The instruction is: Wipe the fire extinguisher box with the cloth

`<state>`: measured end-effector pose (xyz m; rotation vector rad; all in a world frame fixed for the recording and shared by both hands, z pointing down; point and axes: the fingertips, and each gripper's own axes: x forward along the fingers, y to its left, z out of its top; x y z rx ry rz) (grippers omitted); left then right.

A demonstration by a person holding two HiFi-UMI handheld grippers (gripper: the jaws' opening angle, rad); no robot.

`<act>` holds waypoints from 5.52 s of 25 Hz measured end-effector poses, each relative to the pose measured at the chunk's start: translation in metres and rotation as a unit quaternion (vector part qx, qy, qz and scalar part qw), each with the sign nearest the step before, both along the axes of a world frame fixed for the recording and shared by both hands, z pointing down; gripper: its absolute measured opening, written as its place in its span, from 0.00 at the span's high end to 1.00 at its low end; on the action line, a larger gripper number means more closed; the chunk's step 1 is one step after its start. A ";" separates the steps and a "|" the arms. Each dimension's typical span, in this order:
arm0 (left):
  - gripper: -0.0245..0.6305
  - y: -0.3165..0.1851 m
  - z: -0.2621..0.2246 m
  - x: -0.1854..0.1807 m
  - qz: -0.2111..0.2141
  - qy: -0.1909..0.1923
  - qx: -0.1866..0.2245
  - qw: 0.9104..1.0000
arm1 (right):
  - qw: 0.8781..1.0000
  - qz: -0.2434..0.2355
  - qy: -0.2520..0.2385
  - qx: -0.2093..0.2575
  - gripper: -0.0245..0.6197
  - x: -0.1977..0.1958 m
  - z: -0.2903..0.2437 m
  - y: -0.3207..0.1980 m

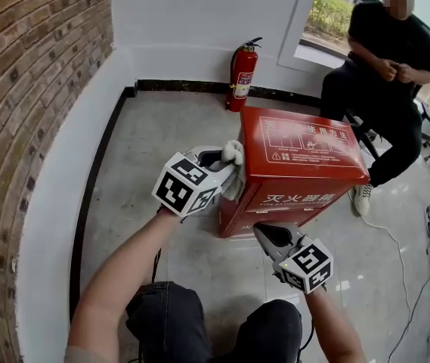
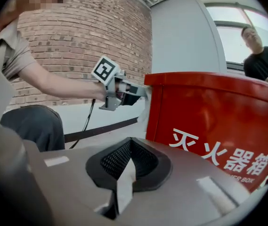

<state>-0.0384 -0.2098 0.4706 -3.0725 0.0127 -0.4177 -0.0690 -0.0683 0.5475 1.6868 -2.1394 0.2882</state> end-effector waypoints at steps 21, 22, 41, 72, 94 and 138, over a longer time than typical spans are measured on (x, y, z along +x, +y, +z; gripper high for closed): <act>0.82 -0.077 0.116 0.061 0.016 -0.007 -0.062 0.998 | 0.997 0.030 -0.048 -0.045 0.92 -0.013 0.074 -0.026; 0.82 -0.069 0.120 0.056 0.026 -0.012 -0.063 0.998 | 0.997 0.029 -0.050 -0.048 0.92 -0.014 0.077 -0.023; 0.82 0.069 0.174 -0.025 0.068 -0.120 -0.038 0.990 | 0.996 0.024 -0.065 -0.055 0.92 -0.026 0.077 0.020; 0.83 -0.096 0.362 0.081 0.000 -0.169 -0.135 0.976 | 0.983 0.106 -0.092 -0.118 0.92 -0.005 0.165 -0.030; 0.83 0.085 0.263 -0.043 0.070 -0.226 -0.092 0.967 | 0.992 0.033 -0.088 -0.083 0.92 -0.005 0.106 0.074; 0.96 0.317 0.062 0.250 0.031 -0.260 -0.148 0.954 | 0.996 -0.001 -0.050 -0.079 0.83 0.339 -0.051 0.109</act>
